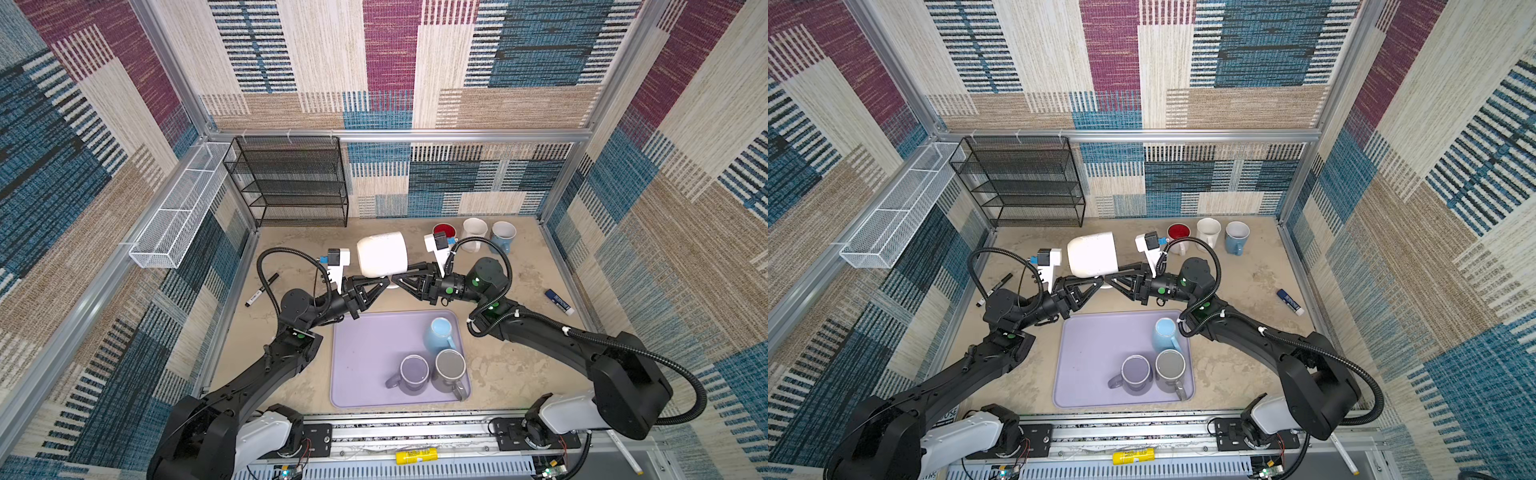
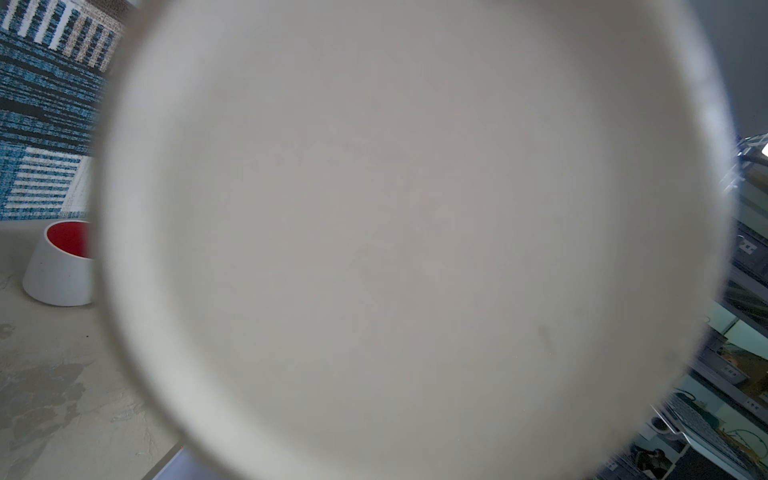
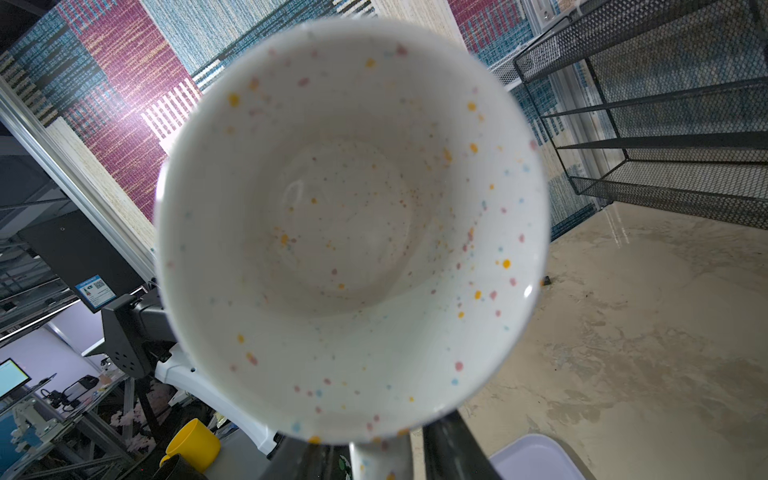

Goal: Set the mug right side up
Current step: 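Close the right gripper on the mug's rim while the left gripper holds it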

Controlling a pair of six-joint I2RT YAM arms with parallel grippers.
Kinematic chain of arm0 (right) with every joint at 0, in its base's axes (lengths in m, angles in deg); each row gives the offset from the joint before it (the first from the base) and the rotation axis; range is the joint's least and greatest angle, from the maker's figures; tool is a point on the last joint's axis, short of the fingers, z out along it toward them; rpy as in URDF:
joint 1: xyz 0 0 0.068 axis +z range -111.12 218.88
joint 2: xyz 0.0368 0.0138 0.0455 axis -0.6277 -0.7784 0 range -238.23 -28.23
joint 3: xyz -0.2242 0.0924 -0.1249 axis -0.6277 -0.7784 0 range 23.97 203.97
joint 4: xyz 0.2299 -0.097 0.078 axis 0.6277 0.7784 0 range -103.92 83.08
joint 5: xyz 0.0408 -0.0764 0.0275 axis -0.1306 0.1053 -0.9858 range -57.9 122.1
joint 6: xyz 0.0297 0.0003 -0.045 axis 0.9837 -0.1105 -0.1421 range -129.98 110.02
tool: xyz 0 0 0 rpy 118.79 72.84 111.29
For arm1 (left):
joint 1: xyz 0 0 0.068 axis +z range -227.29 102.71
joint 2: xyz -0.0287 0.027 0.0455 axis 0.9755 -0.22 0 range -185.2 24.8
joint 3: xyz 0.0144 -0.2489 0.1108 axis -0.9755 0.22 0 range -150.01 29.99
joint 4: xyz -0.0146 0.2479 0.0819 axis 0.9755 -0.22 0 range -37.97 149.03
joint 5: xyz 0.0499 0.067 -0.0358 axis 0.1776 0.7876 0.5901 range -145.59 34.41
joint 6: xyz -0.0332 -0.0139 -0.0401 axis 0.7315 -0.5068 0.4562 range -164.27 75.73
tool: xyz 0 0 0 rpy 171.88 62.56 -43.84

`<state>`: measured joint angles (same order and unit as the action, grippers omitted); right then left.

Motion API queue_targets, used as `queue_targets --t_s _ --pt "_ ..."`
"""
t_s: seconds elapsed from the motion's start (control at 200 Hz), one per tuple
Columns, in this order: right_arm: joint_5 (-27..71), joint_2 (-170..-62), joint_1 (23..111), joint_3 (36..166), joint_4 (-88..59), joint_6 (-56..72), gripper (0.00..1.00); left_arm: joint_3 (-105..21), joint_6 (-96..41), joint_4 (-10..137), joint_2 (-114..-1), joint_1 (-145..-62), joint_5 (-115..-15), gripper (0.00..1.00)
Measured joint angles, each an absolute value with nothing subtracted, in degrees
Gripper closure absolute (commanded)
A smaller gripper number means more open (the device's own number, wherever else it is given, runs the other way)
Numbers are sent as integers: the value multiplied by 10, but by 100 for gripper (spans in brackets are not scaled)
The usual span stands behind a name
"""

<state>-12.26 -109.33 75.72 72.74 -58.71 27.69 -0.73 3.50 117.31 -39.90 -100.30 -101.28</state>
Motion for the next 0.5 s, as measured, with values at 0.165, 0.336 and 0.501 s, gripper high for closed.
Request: queue_targets --t_s 0.165,0.336,0.501 --pt "-123 -1097 761 728 -590 281 69 -4 35 1177 -399 -1003 -1015 100" --pt "-123 -1099 762 730 -591 283 72 -2 36 1184 -399 -1003 -1016 100" --pt "-128 -1099 762 731 -596 280 77 -2 44 1192 -399 -1003 -1017 100"
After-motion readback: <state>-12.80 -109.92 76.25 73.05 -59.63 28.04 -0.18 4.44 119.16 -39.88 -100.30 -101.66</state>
